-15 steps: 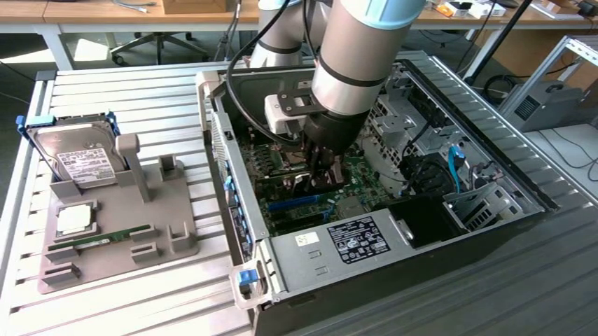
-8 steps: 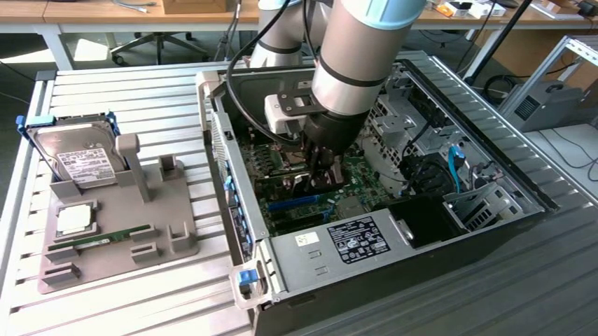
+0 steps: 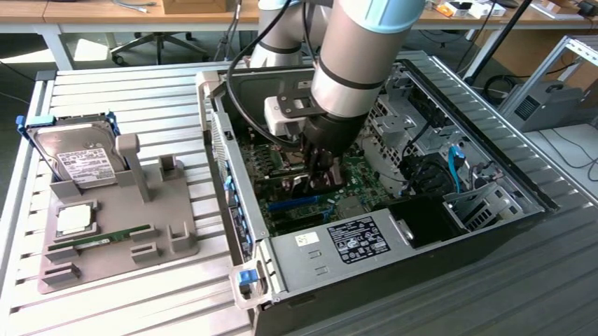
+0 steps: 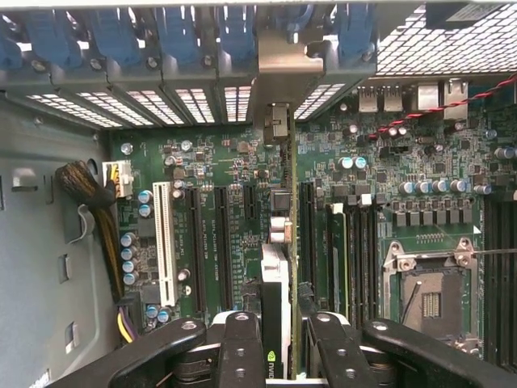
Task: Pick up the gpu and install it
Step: 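Insert the gpu into the slot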
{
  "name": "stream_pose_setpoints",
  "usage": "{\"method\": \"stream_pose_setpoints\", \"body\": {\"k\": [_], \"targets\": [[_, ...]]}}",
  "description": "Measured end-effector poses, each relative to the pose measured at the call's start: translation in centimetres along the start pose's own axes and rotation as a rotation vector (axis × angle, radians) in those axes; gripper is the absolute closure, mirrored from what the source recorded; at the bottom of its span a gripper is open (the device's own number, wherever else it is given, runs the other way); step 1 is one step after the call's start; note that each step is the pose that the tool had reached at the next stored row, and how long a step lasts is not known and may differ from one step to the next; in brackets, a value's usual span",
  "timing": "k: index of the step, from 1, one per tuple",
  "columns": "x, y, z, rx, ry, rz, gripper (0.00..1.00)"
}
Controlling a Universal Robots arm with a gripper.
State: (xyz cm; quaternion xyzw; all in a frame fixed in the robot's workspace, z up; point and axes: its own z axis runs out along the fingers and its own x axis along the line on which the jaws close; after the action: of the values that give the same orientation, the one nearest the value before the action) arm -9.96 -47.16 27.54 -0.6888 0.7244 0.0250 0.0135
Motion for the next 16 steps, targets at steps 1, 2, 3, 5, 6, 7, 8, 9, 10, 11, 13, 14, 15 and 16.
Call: {"method": "stream_pose_setpoints", "body": {"k": [1, 2, 3, 5, 6, 7, 8, 9, 10, 11, 13, 14, 15, 16], "targets": [[0.00, 0.00, 0.05, -0.0024, 0.0000, 0.000, 0.73], [0.00, 0.00, 0.07, -0.0034, 0.0003, 0.000, 0.73], [-0.01, 0.00, 0.12, -0.0036, 0.0001, 0.000, 0.73], [-0.01, -0.01, 0.28, -0.0037, 0.0000, 0.000, 0.73], [-0.02, -0.01, 0.35, -0.0037, 0.0000, 0.000, 0.73], [-0.02, -0.01, 0.41, -0.0037, 0.0001, 0.000, 0.73], [-0.03, 0.00, 0.46, -0.0037, 0.0001, 0.000, 0.73], [-0.04, -0.01, 0.51, -0.0038, 0.0002, 0.000, 0.73], [-0.06, -0.01, 0.57, -0.0037, 0.0001, 0.000, 0.73], [-0.07, 0.00, 0.60, -0.0037, 0.0002, 0.000, 0.73], [-0.09, 0.01, 0.65, -0.0038, 0.0002, 0.000, 0.73], [-0.11, 0.01, 0.68, -0.0037, 0.0001, 0.000, 0.73], [-0.13, 0.02, 0.72, -0.0037, 0.0000, 0.000, 0.73], [-0.19, 0.06, 0.78, -0.0036, 0.0000, 0.000, 0.73]]}}
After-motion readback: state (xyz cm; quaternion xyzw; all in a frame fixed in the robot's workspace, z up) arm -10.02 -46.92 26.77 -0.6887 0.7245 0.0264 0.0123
